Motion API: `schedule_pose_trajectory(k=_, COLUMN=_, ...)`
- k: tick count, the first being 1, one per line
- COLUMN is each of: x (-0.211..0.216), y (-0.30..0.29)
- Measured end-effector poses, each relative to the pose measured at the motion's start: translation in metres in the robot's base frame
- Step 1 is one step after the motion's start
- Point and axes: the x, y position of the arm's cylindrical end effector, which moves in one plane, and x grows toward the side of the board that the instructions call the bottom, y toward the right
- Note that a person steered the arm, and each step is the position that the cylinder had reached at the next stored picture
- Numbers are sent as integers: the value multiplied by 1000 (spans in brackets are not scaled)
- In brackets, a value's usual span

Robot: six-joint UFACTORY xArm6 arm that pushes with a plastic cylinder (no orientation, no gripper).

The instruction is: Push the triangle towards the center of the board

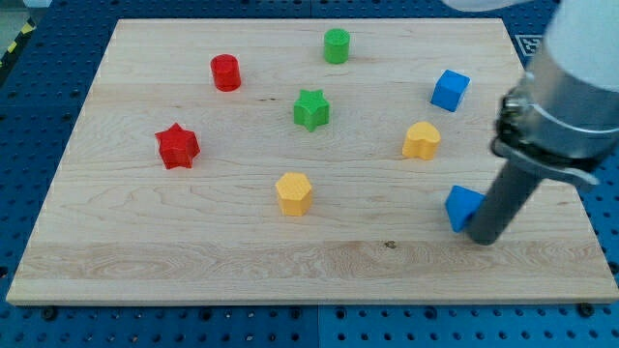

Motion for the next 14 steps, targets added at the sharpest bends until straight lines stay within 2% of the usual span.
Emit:
schedule_pose_trajectory(k=1, x=-4, y=-8)
schedule_pose_trajectory(k=3, x=-11, y=24)
schedule_pose_trajectory(k=6, x=-60, y=-100)
schedule_pose_trajectory(k=9, x=-52, y=-27)
schedule_pose_trajectory(k=10, x=-80, y=-45)
schedule_pose_trajectory(k=13, x=-81, y=-171)
schedule_pose_trajectory(k=14, x=-81, y=-176)
